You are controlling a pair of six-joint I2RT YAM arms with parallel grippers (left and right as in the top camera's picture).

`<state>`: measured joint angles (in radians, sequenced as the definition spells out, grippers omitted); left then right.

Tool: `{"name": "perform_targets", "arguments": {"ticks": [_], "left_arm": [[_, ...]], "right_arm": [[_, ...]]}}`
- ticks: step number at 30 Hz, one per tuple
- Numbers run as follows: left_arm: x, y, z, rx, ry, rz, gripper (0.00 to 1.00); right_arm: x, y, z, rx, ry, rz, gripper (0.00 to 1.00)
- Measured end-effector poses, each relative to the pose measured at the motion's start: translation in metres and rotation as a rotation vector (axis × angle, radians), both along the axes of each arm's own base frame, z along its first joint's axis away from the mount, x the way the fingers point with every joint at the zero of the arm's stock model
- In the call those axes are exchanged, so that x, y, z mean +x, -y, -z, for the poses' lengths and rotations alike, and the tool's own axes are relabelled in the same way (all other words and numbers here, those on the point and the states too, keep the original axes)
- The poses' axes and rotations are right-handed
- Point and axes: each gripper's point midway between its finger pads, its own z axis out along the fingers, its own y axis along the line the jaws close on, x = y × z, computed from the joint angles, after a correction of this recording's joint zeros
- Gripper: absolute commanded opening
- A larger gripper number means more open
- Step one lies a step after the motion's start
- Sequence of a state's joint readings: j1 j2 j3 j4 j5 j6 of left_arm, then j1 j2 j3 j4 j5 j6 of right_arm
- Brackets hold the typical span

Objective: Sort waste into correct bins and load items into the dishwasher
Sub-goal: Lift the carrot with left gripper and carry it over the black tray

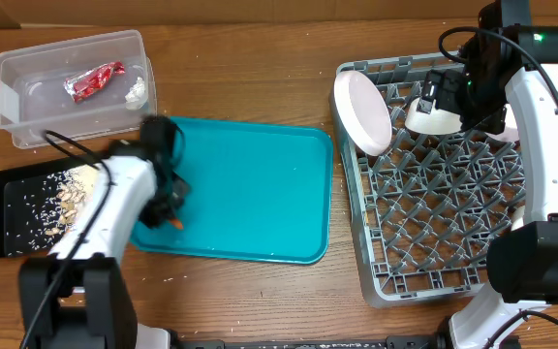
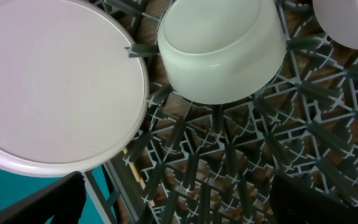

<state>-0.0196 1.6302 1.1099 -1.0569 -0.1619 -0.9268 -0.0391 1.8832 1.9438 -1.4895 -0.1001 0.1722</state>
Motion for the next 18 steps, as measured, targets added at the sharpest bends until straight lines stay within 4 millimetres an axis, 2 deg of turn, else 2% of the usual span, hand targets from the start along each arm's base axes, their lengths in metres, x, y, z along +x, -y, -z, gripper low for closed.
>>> {"name": "perform_targets", "arguments": {"ticks": [3,6,15,18], "left_arm": [[0.016,-0.028,-0.026,0.026,0.05,-0.028,0.05],[0.023,-0.057,-0.04,0.051,0.088,-0.068,0.09],[0.003,-0.135,-0.044,0.093,0.112,-0.274,0.09],[-0.001,-0.15,-0.045,0.111,0.124,-0.316,0.1]], "right_arm": [[0.0,0.0,0.0,0.0,0.0,0.0,0.97],[0.0,0.0,0.0,0.0,0.0,0.0,0.97],[0.0,0.0,0.0,0.0,0.0,0.0,0.97],[0.0,0.0,0.0,0.0,0.0,0.0,0.97]]}}
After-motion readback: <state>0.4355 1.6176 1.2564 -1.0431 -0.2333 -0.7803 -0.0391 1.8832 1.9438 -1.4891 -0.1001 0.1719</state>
